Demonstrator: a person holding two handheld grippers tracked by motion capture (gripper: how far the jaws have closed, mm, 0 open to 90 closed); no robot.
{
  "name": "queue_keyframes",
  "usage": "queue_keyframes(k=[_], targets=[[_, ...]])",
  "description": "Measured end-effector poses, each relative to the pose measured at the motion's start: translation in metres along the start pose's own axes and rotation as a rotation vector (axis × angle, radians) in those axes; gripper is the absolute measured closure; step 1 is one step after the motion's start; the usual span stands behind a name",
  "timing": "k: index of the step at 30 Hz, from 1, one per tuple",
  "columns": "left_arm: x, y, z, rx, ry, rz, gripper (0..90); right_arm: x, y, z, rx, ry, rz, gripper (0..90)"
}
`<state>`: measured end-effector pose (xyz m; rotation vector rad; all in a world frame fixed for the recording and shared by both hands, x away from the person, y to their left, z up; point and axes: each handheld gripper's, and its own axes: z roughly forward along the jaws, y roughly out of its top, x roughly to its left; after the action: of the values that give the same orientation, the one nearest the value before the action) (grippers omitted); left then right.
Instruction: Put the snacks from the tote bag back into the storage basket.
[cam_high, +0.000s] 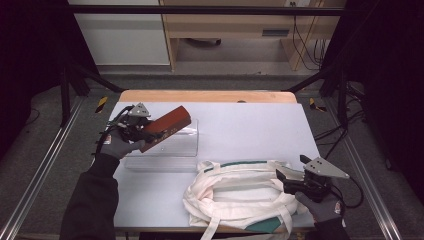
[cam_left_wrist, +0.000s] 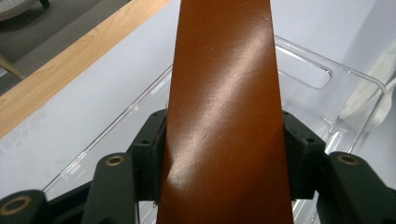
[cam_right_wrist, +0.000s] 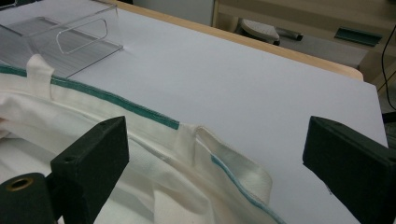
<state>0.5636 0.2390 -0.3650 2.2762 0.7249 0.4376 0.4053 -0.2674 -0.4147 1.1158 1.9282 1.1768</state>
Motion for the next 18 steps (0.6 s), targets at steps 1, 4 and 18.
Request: queue_keyframes(k=[1,4,18], targets=[[0.001,-0.001,0.001,-0.001,-0.005,-0.002,42.8,0.0,0.0,0.0,0.0,0.0,-0.001,7.5],[0.001,-0.002,0.003,0.002,-0.011,-0.002,42.8,0.0,0.0,0.0,0.0,-0.001,-0.002,7.5],[0.003,-0.008,0.016,0.015,-0.032,0.007,42.8,0.0,0.0,0.0,-0.002,0.001,-0.012,7.4]])
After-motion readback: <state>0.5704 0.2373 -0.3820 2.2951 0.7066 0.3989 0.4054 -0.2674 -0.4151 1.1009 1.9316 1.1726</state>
